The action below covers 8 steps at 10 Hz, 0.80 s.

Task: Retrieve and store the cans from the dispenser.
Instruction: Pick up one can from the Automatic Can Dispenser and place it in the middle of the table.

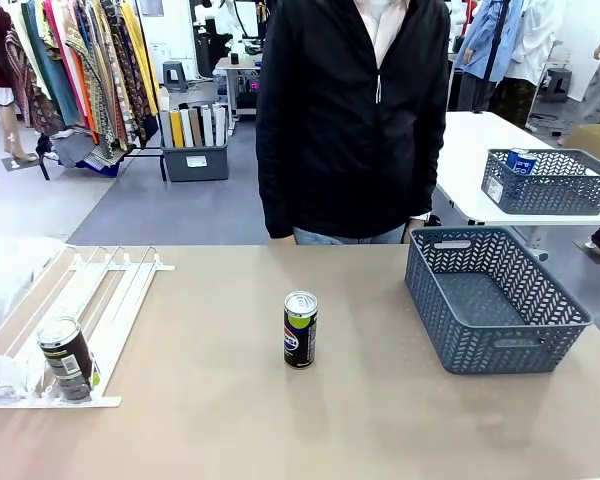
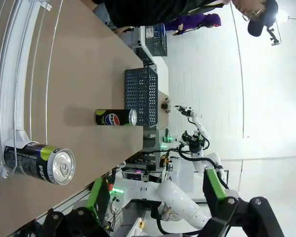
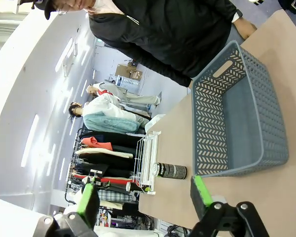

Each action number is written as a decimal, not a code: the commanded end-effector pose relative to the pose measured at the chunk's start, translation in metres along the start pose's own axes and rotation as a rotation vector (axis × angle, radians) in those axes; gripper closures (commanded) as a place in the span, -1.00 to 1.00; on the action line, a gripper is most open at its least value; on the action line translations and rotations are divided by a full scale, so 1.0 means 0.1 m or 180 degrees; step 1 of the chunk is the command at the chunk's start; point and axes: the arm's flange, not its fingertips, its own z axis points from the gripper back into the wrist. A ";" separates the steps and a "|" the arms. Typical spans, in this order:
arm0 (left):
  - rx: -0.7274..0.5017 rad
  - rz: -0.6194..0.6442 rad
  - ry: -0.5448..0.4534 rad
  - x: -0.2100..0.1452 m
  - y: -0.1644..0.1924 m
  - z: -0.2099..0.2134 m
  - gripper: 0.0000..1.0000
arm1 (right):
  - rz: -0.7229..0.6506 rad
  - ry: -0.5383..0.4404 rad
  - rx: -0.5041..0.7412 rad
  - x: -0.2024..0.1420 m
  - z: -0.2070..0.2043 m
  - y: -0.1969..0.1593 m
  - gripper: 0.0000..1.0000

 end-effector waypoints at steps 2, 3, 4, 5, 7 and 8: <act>0.1366 -0.0186 0.0311 -0.10 -0.43 -0.33 -1.00 | 0.0054 -0.0060 0.0081 0.03 -0.02 0.02 -1.00; 0.2378 -0.0338 0.0380 -0.20 -0.63 -0.62 -1.00 | 0.0054 -0.0060 0.0081 0.03 -0.02 0.02 -1.00; 0.3023 -0.0589 0.0480 -0.25 -0.72 -0.91 -1.00 | 0.0054 -0.0060 0.0081 0.03 -0.02 0.02 -1.00; 0.3695 -0.0707 0.0576 -0.27 -0.75 -1.17 -1.00 | 0.0054 -0.0060 0.0081 0.03 -0.02 0.02 -1.00; 0.4591 -0.1147 0.0835 -0.29 -0.76 -1.56 -1.00 | 0.0054 -0.0060 0.0081 0.03 -0.02 0.02 -1.00; 0.4887 -0.1143 0.1095 -0.28 -0.70 -1.67 -1.00 | 0.0054 -0.0060 0.0081 0.03 -0.02 0.02 -1.00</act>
